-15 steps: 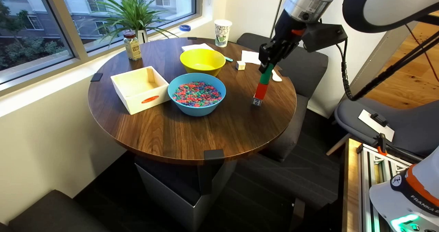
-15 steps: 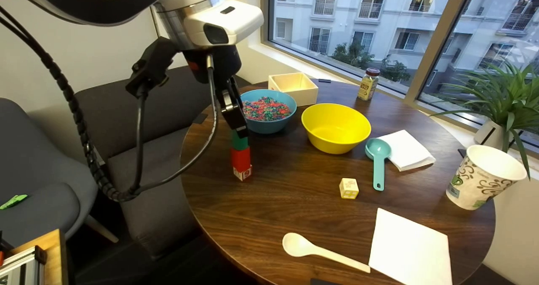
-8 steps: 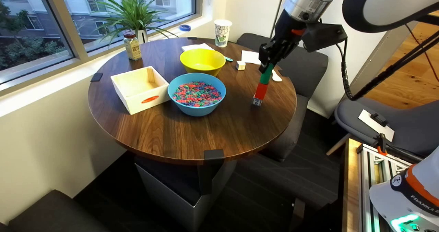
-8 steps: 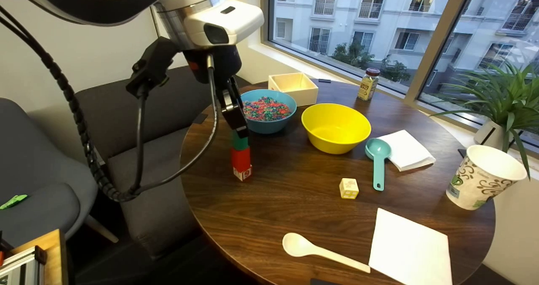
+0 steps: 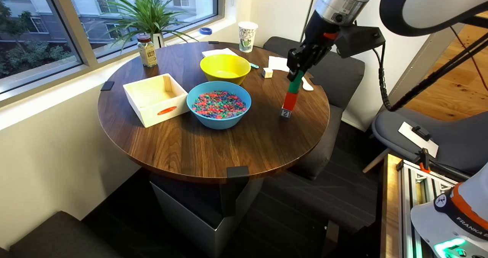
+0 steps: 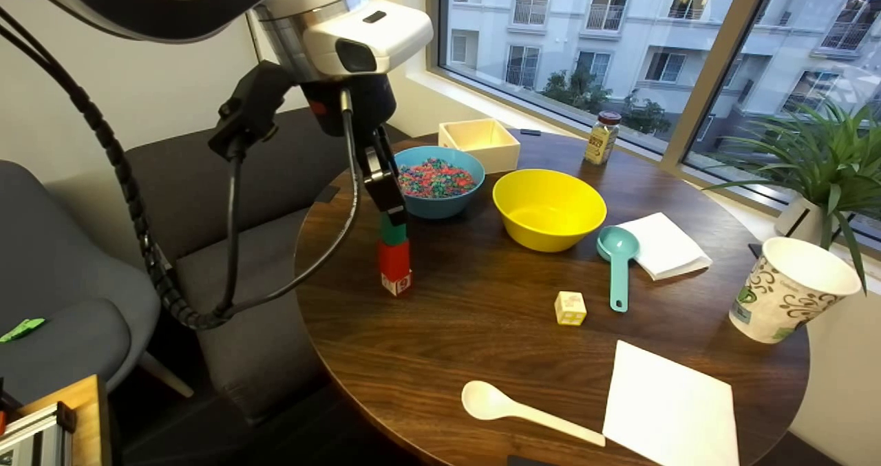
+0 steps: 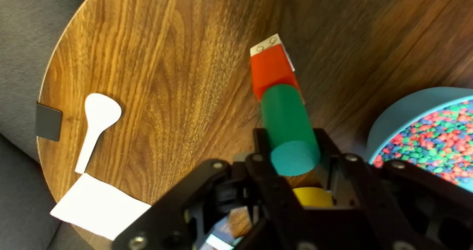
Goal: Put the top most block on the table, then put the orange block on the white block, then put the green block on the orange block
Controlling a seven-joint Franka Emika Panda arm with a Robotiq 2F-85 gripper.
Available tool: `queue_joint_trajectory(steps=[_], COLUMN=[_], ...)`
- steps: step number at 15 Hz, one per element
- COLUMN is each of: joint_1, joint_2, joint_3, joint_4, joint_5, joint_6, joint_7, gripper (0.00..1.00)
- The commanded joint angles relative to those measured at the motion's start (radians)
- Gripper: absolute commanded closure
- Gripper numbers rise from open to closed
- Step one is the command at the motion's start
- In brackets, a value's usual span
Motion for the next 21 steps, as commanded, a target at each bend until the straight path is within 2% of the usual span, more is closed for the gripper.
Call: queue_joint_trajectory(steps=[1,2,7,17,21], joint_1=[0.001,0.001,0.002,0.001,0.002], joint_2=[0.013,0.015,0.016,-0.037,-0.074], joint_3=[0.001,0.002,0.001,-0.002,0.012], joint_4=[0.010,0.011,0.015,0.145,0.197], joint_5=[0.021,0.020,0.018,0.027,0.020], joint_6=[-0.018,-0.018,-0.023,-0.166,-0.184], joint_7=[-0.031,-0.033,-0.040,-0.063,-0.053], gripper=[0.40,0.38,0.01,0.00,0.00])
